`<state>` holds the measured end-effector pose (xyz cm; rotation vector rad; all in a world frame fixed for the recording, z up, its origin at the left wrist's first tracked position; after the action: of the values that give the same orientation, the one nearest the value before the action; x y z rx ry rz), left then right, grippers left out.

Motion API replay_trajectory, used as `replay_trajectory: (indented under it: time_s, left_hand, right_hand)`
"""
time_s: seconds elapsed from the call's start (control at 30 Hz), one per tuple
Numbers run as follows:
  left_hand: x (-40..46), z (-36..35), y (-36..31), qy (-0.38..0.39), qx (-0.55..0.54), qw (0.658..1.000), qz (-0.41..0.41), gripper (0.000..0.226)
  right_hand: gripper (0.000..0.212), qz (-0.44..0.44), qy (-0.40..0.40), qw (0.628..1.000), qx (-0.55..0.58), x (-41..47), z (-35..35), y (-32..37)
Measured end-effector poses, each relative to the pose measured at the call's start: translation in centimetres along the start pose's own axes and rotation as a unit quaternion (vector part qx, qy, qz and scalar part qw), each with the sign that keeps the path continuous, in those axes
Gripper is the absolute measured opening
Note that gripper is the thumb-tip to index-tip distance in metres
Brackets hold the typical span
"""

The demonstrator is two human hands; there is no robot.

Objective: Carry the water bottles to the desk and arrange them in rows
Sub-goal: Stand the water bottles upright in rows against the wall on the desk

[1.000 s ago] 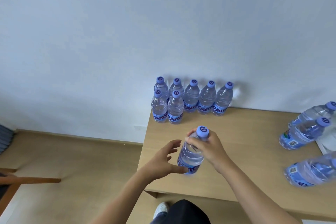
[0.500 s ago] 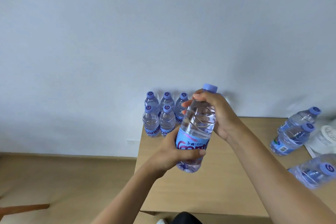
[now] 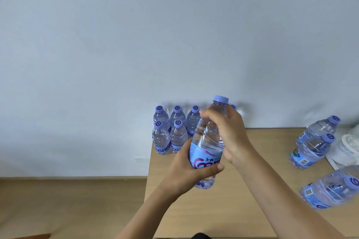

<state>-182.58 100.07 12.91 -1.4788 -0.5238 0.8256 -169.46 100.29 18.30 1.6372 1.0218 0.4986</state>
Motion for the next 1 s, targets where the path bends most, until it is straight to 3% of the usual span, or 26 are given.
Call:
replay_trajectory:
  time_s: [0.4, 0.53, 0.7, 0.87, 1.0]
  left_hand:
    - [0.4, 1.1, -1.2, -0.003, 0.022, 0.999, -0.025, 0.062]
    - [0.6, 1.3, -1.7, 0.006, 0.007, 1.0, -0.019, 0.059]
    - [0.7, 0.9, -2.2, 0.059, -0.045, 0.997, -0.006, 0.044]
    - [1.1, 0.2, -2.2, 0.061, -0.043, 0.997, 0.004, 0.048]
    - [1.3, -0.4, -2.4, 0.077, -0.022, 0.997, 0.008, 0.047]
  right_hand:
    - [0.024, -0.032, 0.021, 0.998, 0.053, 1.1, -1.4, 2.0]
    - [0.024, -0.058, 0.09, 0.993, 0.04, 2.0, -1.5, 2.4]
    - [0.043, -0.061, 0.153, 0.986, 0.003, 2.7, -1.4, 3.0]
    - [0.014, -0.043, 0.116, 0.991, 0.043, 3.3, -1.3, 2.9]
    - [0.012, -0.032, 0.091, 0.995, 0.03, 3.8, -0.9, 3.2]
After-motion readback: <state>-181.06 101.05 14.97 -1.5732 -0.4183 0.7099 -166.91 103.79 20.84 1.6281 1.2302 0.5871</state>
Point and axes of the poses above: each hand's wrist, its own x-axis towards the middle knuckle, its own z-axis out of the back of the hand, y = z × x, the point moved 7 cm from there along x, towards the middle knuckle, and after that the axes turned 6 degrees about x, right-handed, at the moved point
